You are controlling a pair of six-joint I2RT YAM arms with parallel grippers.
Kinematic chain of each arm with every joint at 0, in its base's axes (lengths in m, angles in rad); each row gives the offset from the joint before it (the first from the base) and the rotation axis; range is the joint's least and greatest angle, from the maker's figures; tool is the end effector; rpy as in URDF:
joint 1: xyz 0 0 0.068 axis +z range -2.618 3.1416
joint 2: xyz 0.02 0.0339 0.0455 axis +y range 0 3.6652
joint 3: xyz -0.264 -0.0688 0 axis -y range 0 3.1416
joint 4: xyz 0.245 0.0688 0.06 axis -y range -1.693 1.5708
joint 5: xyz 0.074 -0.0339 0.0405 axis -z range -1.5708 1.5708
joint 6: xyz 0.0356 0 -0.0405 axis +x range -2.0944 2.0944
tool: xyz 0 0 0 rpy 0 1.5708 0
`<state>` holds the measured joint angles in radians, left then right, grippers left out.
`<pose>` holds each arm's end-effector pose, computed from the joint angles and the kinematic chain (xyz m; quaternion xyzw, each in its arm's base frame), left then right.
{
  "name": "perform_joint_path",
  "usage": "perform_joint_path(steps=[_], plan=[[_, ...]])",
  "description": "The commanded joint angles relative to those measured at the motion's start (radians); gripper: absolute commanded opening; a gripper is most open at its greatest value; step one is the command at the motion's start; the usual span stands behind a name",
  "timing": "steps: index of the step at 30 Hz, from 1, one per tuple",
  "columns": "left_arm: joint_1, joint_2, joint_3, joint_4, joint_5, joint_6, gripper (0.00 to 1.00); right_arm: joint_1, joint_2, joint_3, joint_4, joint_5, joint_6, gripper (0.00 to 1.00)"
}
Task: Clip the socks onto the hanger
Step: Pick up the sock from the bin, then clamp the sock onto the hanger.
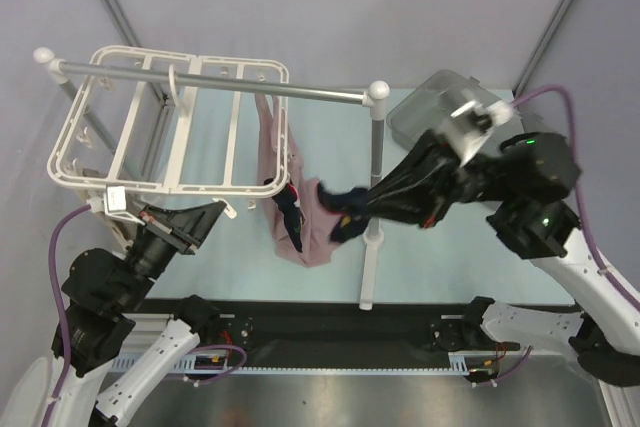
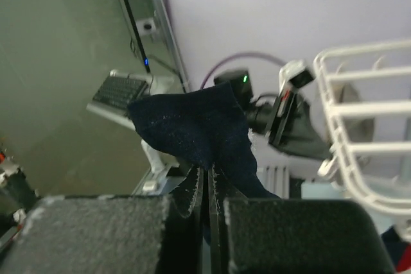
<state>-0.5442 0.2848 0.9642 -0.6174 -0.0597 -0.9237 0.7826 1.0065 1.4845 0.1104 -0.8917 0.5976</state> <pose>0.0258 -0.0131 0.3951 -0.1505 0.6682 -0.4727 0.5545 0.0861 0.1246 0.5560 -0.4179 0.3886 0.6633 0.4840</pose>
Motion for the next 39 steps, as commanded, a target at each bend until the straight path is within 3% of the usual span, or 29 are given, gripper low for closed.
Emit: perform_joint_path(steps=[1,2,5,13,19,22,23,26,39], plan=[[-0.003,-0.006,0.005,-0.005,-0.014,0.009,0.0,0.225,0.016,-0.041,-0.307,0.259,-0.291,0.0],[-0.002,-0.006,0.007,-0.005,-0.014,0.005,0.0,0.319,0.032,-0.071,-0.33,0.311,-0.315,0.0],[-0.003,-0.001,0.024,-0.016,-0.011,0.002,0.0,0.446,0.096,-0.119,-0.33,0.52,-0.375,0.0],[-0.003,-0.002,0.053,-0.022,-0.015,-0.003,0.0,0.613,0.316,-0.127,-0.259,1.02,-0.44,0.0],[-0.002,-0.003,0.051,-0.016,-0.002,-0.014,0.0,0.711,0.408,-0.222,-0.043,1.346,-0.565,0.0],[-0.003,-0.001,0.056,-0.019,-0.002,-0.012,0.0,0.753,0.397,-0.314,0.171,1.473,-0.686,0.0],[-0.003,-0.003,0.057,-0.021,-0.003,-0.012,0.0,0.776,0.394,-0.361,0.269,1.497,-0.711,0.0],[-0.003,-0.006,0.062,-0.022,-0.003,-0.012,0.0,0.785,0.383,-0.377,0.328,1.551,-0.739,0.0],[-0.003,-0.007,0.048,-0.01,0.014,-0.015,0.0,0.774,0.4,-0.29,0.258,1.567,-0.645,0.0]])
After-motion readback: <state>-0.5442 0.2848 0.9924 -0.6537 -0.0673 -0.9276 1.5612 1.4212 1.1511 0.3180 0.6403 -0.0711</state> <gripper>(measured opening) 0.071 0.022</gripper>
